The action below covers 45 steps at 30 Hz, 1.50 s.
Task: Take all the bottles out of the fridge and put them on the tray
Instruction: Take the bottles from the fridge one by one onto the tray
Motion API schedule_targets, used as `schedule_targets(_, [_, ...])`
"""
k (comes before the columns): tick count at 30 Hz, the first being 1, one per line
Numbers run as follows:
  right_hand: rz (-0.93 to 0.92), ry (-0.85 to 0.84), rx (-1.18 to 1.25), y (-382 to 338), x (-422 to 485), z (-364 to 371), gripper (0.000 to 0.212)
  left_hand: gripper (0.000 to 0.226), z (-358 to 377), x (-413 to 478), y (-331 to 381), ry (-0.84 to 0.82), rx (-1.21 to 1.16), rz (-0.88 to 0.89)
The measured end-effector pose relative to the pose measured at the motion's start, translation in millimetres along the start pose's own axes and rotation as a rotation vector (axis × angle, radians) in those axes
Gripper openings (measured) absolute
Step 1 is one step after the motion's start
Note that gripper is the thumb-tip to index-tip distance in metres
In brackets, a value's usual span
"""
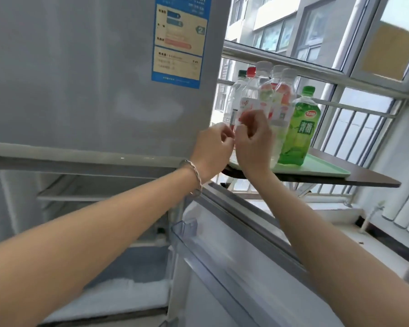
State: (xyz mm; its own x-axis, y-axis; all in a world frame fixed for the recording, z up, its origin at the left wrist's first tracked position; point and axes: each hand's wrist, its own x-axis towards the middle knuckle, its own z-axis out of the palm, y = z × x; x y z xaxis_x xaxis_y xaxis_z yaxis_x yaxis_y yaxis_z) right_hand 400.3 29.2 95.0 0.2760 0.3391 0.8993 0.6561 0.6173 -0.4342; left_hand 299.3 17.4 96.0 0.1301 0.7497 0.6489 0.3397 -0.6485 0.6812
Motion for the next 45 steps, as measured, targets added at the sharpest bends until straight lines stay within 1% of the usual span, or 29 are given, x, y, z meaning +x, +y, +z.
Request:
schedule_targets(2, [-0.049,-0.124,-0.005,-17.2,-16.8,24.7,0.009,0.016,-23.7,-8.3,-19.7,0.060,0.058,-0.039])
schedule_targets(4, [-0.068,-0.258,-0.024,-31.1,-39.7,50.0,0.007,0.017,-47.9,-24.7,-46.1,0.065,0.136,-0.079])
schedule_targets(8, [0.013,-0.550,-0.075,-48.0,-97.2,100.1,0.011,0.019,-91.4,-61.6,-109.8,0.021,0.320,-0.237])
schedule_targets(10, [0.045,-0.665,-0.148,-48.6,-128.9,119.7,0.012,0.021,-103.9,-77.5,-142.2,-0.064,0.443,-0.315])
schedule_targets(12, [0.062,-0.758,-0.239,-44.1,-166.1,137.3,0.013,0.020,-109.9,-94.6,-176.1,-0.212,0.553,-0.347])
schedule_targets(13, [0.099,-0.817,-0.275,-38.9,-185.7,145.5,0.015,0.021,-110.1,-103.2,-193.2,-0.285,0.592,-0.369])
schedule_targets(16, [0.319,-0.982,-0.388,-14.7,-233.3,164.8,0.023,0.020,-98.7,-121.8,-241.8,-0.495,0.668,-0.444])
schedule_targets(18, [0.430,-1.035,-0.434,5.2,-253.2,170.7,0.029,0.019,-85.3,-130.5,-266.8,-0.540,0.652,-0.517])
schedule_targets(21, [0.553,-1.058,-0.478,41.8,-276.8,176.6,0.037,0.026,-57.3,-136.1,-301.8,-0.546,0.567,-0.615])
schedule_targets(24, [0.651,-1.018,-0.515,70.2,-293.9,175.9,0.033,0.030,-26.7,-133.7,-331.9,-0.543,0.426,-0.766])
schedule_targets(25, [0.679,-0.993,-0.512,77.5,-299.4,175.8,0.033,0.030,-15.0,-131.0,-340.8,-0.515,0.324,-0.843])
schedule_targets(26, [0.704,-0.966,-0.500,81.8,-304.8,175.0,0.035,0.027,-4.6,-129.1,-349.7,-0.469,0.163,-0.956])
schedule_targets(28, [0.760,-0.918,-0.474,92.2,-315.8,175.6,0.038,0.020,15.6,-122.7,-361.9,-0.342,-0.258,-1.208])
schedule_targets(29, [0.799,-0.890,-0.455,95.6,-320.3,175.2,0.037,0.018,23.7,-120.6,-364.0,-0.292,-0.421,-1.293])
schedule_targets(30, [0.840,-0.862,-0.428,97.4,-323.2,173.9,0.034,0.014,30.7,-118.4,-367.2,-0.266,-0.547,-1.333])
schedule_targets(31, [0.863,-0.845,-0.411,98.2,-325.6,172.5,0.032,0.018,37.3,-116.5,-371.0,-0.269,-0.607,-1.356])
schedule_targets(32, [0.856,-0.847,-0.403,99.1,-327.2,171.7,0.033,0.032,44.6,-115.3,-376.0,-0.269,-0.667,-1.364])
schedule_targets(33, [0.846,-0.850,-0.400,100.1,-326.3,170.7,0.036,0.038,51.2,-114.0,-381.1,-0.277,-0.694,-1.375])
schedule_targets(35, [0.847,-0.849,-0.388,101.2,-324.0,169.1,0.041,0.036,60.6,-113.9,-394.6,-0.237,-0.743,-1.408])
schedule_targets(36, [0.850,-0.853,-0.384,102.7,-323.2,168.4,0.042,0.042,64.2,-114.1,-402.6,-0.217,-0.750,-1.424])
schedule_targets(38, [0.849,-0.868,-0.370,104.9,-322.5,169.7,0.049,0.053,63.0,-114.6,-412.9,-0.206,-0.672,-1.456])
schedule_targets(39, [0.855,-0.875,-0.364,104.9,-322.5,171.4,0.053,0.054,59.7,-115.1,-413.0,-0.189,-0.640,-1.466])
schedule_targets(41, [0.864,-0.882,-0.355,102.7,-322.9,174.1,0.054,0.049,52.6,-117.5,-413.7,-0.144,-0.671,-1.485])
schedule_targets(42, [0.863,-0.877,-0.347,101.6,-323.8,175.8,0.053,0.047,48.7,-119.3,-416.5,-0.103,-0.696,-1.478])
schedule_targets(44, [0.862,-0.881,-0.320,98.2,-324.7,178.0,0.052,0.052,39.7,-124.6,-419.1,0.025,-0.716,-1.439])
schedule_targets(45, [0.860,-0.895,-0.316,96.5,-324.7,179.1,0.055,0.054,32.9,-126.3,-416.5,0.090,-0.684,-1.395])
